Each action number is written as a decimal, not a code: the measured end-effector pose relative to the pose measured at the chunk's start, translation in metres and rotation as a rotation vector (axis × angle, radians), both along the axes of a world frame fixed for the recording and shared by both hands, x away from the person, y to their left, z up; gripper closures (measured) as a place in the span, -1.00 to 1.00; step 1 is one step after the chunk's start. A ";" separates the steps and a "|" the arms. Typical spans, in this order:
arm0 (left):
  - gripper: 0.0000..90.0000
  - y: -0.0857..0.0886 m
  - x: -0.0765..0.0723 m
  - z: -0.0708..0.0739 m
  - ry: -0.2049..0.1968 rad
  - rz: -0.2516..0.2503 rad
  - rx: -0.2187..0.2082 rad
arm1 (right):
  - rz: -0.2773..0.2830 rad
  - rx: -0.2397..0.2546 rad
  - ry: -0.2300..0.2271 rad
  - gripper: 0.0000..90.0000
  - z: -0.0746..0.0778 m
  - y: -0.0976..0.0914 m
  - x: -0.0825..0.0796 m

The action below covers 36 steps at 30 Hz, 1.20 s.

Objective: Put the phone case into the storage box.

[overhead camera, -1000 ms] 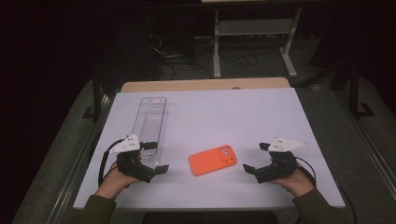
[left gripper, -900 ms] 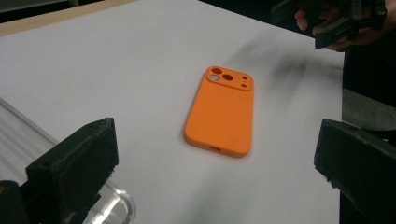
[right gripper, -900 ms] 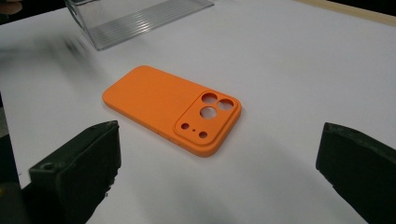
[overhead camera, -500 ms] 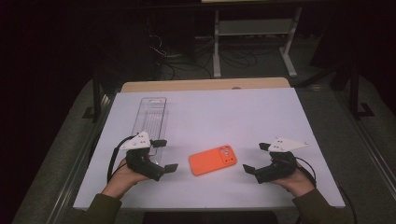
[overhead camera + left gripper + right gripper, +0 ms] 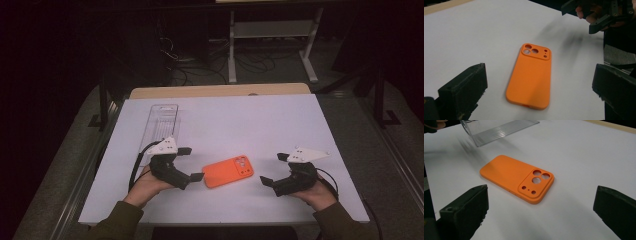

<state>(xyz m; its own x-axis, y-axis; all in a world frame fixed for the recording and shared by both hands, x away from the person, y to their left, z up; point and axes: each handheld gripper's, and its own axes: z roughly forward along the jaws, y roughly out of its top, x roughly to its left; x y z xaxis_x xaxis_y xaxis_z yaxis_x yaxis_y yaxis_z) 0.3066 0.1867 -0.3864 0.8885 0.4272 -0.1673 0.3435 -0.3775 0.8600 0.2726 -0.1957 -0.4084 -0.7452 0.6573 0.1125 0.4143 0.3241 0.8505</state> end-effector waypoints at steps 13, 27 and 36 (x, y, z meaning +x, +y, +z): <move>-0.67 -0.023 0.014 -0.007 0.008 0.021 0.046 | 0.002 -0.001 0.001 -1.00 0.000 0.000 0.000; 0.39 -0.041 0.027 -0.018 0.025 0.111 0.139 | 0.006 0.000 0.000 -1.00 0.000 0.000 0.000; 1.00 -0.048 0.033 -0.026 0.060 0.168 0.223 | 0.007 0.001 0.003 -1.00 0.000 0.000 0.000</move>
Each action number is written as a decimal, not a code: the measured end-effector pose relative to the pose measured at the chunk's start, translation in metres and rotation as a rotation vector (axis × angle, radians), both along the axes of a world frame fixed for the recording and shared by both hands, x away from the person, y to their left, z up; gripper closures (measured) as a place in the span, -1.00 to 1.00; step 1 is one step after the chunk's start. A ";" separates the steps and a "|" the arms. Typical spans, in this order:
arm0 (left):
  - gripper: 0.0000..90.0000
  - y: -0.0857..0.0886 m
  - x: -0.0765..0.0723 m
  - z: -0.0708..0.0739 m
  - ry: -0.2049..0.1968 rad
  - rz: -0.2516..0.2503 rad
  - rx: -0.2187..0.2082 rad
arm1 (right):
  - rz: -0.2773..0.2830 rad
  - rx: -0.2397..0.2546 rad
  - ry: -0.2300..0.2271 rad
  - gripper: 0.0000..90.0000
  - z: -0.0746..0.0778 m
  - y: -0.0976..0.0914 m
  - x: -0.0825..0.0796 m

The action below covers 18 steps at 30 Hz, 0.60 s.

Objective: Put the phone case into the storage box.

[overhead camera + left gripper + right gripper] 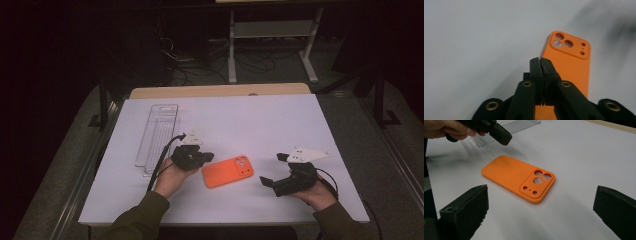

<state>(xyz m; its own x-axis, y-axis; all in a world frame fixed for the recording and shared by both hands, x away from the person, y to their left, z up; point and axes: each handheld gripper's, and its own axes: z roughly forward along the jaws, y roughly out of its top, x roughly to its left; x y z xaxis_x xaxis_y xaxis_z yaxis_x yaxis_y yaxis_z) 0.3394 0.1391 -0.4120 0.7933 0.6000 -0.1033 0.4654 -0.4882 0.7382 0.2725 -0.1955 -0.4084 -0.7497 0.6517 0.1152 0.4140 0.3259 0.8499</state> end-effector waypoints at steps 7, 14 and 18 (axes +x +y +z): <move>1.00 -0.002 0.002 -0.008 0.026 0.030 0.068 | 0.005 -0.004 -0.004 -1.00 0.000 0.000 0.000; 1.00 -0.009 0.010 -0.019 0.017 0.058 0.122 | 0.006 -0.004 -0.003 -1.00 -0.001 0.000 0.001; 1.00 -0.010 0.011 -0.023 0.031 0.060 0.146 | 0.005 0.000 0.000 -1.00 -0.001 0.000 0.000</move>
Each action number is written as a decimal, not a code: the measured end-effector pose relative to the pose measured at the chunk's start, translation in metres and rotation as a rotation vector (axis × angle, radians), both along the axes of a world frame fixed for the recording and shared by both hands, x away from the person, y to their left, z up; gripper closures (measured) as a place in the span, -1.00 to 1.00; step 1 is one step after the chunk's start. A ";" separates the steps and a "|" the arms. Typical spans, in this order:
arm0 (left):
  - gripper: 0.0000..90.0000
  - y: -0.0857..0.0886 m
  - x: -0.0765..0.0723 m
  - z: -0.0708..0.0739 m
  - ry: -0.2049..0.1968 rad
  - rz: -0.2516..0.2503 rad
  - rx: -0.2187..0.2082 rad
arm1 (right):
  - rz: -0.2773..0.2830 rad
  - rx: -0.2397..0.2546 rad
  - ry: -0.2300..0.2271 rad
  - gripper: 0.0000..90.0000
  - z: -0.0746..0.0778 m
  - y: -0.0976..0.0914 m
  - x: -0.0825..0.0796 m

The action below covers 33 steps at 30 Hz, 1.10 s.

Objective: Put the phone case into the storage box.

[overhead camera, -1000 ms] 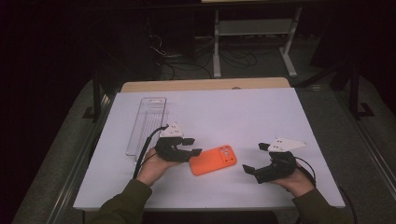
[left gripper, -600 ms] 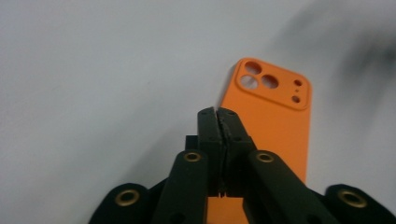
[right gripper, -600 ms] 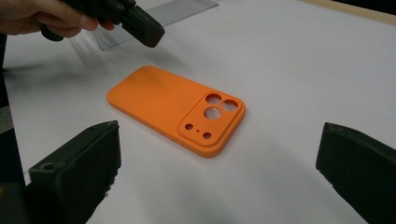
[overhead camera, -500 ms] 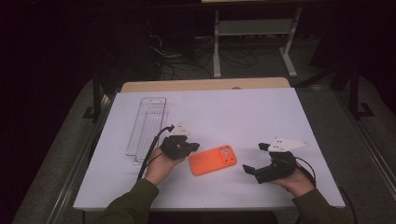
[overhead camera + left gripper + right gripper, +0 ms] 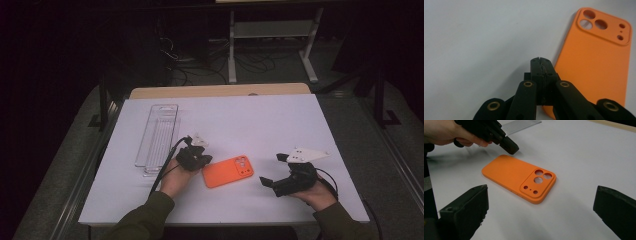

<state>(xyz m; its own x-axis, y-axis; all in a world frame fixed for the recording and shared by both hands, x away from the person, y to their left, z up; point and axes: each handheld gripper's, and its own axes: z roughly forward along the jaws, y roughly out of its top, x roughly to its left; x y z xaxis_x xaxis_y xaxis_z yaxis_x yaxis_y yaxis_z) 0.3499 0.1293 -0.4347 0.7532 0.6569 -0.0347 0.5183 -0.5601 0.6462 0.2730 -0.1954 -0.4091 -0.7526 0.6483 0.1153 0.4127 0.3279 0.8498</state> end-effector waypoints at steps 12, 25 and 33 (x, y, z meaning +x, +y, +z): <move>1.00 0.000 -0.001 -0.002 0.050 -0.010 -0.026 | 0.003 0.000 0.003 -1.00 0.000 0.000 0.000; 1.00 -0.013 -0.014 -0.002 0.114 -0.084 -0.066 | 0.003 0.001 0.005 -1.00 0.000 0.000 0.001; 1.00 -0.027 -0.024 -0.004 0.131 -0.151 -0.068 | 0.005 0.000 0.003 -1.00 0.000 0.000 0.001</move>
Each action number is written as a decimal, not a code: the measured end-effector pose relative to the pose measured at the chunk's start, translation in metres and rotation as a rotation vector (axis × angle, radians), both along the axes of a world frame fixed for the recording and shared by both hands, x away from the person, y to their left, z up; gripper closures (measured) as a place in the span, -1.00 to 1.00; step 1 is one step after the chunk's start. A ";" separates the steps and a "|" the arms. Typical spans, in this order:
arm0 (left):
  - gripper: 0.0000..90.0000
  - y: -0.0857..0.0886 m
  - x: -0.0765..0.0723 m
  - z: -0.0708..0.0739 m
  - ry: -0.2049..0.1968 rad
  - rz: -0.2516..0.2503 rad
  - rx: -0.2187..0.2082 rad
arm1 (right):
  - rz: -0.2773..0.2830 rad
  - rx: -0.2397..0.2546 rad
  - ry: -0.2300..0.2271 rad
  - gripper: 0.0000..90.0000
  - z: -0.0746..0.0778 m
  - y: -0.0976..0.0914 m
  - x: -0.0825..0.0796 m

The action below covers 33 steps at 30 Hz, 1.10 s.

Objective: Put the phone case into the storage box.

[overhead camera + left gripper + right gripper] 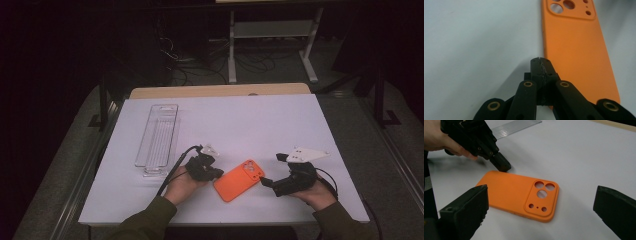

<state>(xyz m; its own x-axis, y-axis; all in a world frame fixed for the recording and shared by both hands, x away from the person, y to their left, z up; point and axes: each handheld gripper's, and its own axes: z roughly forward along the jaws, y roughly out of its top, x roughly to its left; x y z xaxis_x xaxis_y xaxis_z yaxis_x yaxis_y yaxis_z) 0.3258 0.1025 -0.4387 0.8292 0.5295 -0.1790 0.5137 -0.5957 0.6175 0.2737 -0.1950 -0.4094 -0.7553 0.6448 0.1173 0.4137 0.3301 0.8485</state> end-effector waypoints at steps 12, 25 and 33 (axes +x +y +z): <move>0.84 -0.003 -0.003 0.001 -0.009 -0.028 -0.009 | 0.004 -0.005 0.000 -1.00 0.000 0.000 0.000; -0.16 0.030 -0.009 0.018 -0.066 -0.075 -0.110 | 0.004 -0.007 0.001 -1.00 -0.001 0.001 -0.001; -0.54 0.052 -0.022 0.028 -0.118 -0.036 -0.161 | 0.005 -0.007 0.000 -1.00 -0.001 0.001 0.000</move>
<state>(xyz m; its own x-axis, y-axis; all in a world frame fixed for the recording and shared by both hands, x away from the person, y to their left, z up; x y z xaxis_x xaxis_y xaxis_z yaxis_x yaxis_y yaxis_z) 0.3039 0.1549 -0.4108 0.8673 0.4716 -0.1597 0.4125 -0.5008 0.7610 0.2733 -0.1937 -0.4103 -0.7586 0.6416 0.1129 0.4120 0.3382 0.8461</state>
